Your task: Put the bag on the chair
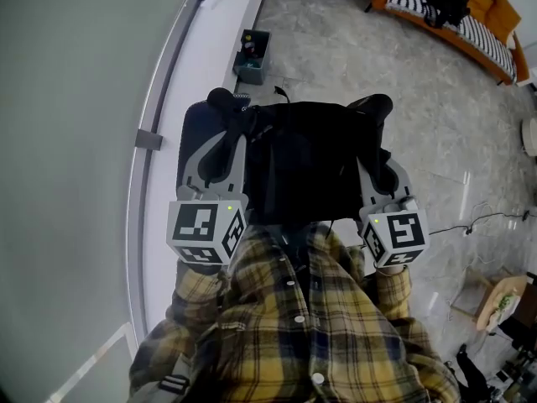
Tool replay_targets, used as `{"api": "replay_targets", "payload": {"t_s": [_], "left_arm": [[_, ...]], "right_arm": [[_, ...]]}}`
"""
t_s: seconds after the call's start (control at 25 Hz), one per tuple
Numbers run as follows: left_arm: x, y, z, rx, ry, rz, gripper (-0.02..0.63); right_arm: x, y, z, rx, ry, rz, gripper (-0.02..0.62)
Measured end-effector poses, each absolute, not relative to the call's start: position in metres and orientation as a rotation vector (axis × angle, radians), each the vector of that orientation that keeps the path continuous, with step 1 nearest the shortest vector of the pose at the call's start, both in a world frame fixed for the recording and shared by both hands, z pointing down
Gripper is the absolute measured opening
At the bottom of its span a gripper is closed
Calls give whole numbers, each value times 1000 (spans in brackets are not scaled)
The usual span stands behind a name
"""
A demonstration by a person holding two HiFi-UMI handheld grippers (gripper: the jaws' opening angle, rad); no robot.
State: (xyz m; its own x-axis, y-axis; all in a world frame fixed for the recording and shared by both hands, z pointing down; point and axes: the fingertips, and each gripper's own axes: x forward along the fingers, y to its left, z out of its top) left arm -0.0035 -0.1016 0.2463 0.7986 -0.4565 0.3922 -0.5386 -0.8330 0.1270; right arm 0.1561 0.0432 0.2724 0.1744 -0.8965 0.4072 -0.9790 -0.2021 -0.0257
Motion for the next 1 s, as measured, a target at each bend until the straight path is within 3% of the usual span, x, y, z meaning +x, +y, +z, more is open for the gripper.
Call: {"api": "replay_targets", "payload": {"t_s": [0.4,1.0], "left_arm": [[-5,-104,261,2739,-750,555,61],[1,-127,343,2666,-722,688,61]], "right_arm": [[155,39,284,2163,-1794,530,34],[159,12,367,2079,-1772,642,34]]}}
